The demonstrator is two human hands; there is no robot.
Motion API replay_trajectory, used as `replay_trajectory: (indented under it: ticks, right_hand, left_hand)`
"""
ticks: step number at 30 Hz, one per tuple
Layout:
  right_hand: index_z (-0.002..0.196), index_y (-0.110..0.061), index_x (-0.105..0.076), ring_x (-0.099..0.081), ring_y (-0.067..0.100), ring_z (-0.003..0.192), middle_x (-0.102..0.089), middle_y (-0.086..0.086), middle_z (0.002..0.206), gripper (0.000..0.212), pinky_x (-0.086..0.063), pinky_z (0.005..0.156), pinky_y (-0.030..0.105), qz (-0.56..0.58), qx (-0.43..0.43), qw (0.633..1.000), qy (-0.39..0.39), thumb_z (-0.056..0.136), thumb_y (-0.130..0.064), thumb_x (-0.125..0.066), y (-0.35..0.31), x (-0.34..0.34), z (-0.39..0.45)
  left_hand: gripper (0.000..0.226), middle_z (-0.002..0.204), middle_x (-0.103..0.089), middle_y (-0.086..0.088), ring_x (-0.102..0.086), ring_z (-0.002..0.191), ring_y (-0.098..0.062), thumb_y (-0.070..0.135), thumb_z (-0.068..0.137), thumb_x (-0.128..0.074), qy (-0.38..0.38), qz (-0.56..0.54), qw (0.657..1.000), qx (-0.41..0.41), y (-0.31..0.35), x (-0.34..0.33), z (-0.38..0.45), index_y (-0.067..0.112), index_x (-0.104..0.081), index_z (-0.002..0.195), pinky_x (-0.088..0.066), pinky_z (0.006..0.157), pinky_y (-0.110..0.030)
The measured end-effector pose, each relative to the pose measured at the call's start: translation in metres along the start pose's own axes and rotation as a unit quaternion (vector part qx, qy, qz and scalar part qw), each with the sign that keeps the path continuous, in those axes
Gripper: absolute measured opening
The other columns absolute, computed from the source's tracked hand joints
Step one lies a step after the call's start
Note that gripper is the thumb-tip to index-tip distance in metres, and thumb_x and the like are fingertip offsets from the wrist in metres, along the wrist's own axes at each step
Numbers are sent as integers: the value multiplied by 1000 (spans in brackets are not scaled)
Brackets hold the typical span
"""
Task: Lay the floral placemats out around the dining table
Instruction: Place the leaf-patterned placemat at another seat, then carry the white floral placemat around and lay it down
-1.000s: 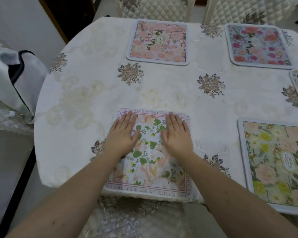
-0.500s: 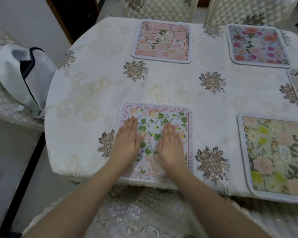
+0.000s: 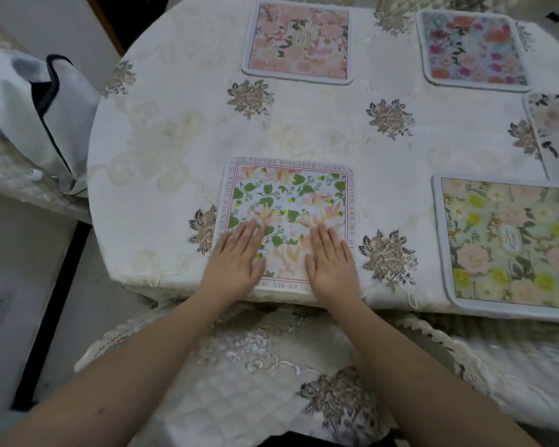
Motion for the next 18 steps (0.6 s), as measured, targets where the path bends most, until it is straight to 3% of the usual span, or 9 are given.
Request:
replay_trajectory:
  ticks: [4,7,9,13,18]
  right_hand:
    - [155,-19,4,10,9,148,6,-3,164,68,9,119,31,-29,-51,998,-21,95,-48,8,43,13,-15]
    - [156,-13,-3,2,16,151,1,3,165,63,4,120,33,-35,-67,996,-52,102,-46,-2,54,33,-25]
    - [156,-12,-8,-1,18,151,-5,4,164,59,3,120,34,-19,-82,995,-48,105,-42,-13,54,57,-34]
    - [156,-16,-12,-5,17,151,-9,1,164,61,-4,121,37,-15,-109,994,-15,103,-47,-16,52,104,-58]
    - [156,-18,-17,-8,17,150,-15,0,163,64,-7,121,39,-25,-137,990,35,101,-51,-12,58,143,-82]
  left_hand:
    - [70,165,-7,3,-2,151,-12,59,98,-4,-21,31,999,2,-33,7,-12,21,-7,157,-4,122,-40]
    - [80,164,4,6,-2,151,-13,66,91,10,-59,70,996,15,-43,18,-16,22,0,157,-8,122,-41]
    - [79,165,0,2,-8,151,-18,63,92,3,-91,104,990,23,-37,29,-13,19,-3,157,-13,120,-42]
    - [65,158,-29,-8,-34,141,-29,51,100,-25,-100,116,987,53,-11,64,3,16,-20,154,-31,112,-48]
    - [64,160,-26,-8,-32,142,-28,50,101,-26,-53,97,994,-15,64,107,15,16,-17,155,-34,109,-48]
Point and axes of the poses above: each hand's wrist, its own z-axis towards the middle knuckle, its own x-axis out of the back of the hand, y = z × x, the point moved 10 cm from there along z, towards the middle knuckle
